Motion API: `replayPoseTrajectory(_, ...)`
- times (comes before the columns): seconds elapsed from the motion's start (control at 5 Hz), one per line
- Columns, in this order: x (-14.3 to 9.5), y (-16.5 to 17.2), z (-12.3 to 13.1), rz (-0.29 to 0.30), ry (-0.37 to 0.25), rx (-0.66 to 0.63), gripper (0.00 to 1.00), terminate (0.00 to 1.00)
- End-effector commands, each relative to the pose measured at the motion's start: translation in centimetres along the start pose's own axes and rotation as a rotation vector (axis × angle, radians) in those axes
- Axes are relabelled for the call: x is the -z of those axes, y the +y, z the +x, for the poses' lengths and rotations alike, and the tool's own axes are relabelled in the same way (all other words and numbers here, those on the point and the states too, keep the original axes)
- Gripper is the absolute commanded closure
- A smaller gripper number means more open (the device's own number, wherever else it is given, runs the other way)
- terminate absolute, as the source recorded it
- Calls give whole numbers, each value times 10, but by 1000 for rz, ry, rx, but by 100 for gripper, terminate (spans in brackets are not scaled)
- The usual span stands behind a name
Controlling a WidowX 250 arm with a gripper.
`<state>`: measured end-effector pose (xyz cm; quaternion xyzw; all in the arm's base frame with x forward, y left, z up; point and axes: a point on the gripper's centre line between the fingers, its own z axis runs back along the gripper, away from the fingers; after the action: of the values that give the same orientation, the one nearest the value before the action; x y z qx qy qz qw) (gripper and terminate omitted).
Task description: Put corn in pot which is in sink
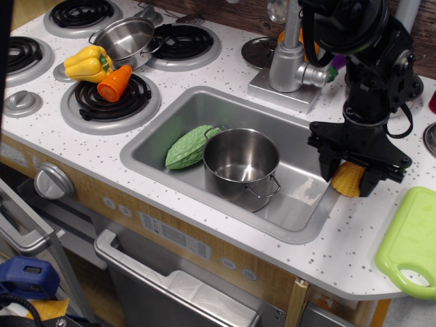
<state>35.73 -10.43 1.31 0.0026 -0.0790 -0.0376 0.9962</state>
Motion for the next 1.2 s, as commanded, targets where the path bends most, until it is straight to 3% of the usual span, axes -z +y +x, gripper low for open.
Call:
replayPoseTrajectory(0.0,-60,19,17,94,-56,72,100,0)
replayPoseTrajectory(0.4,-33,64,15,114,-91,180,100,0)
replayPoseTrajectory(0.8,-25,103,6,105,-107,234,100,0)
replayPoseTrajectory(1.0,-18,109,-4,137,-144,236,0,0)
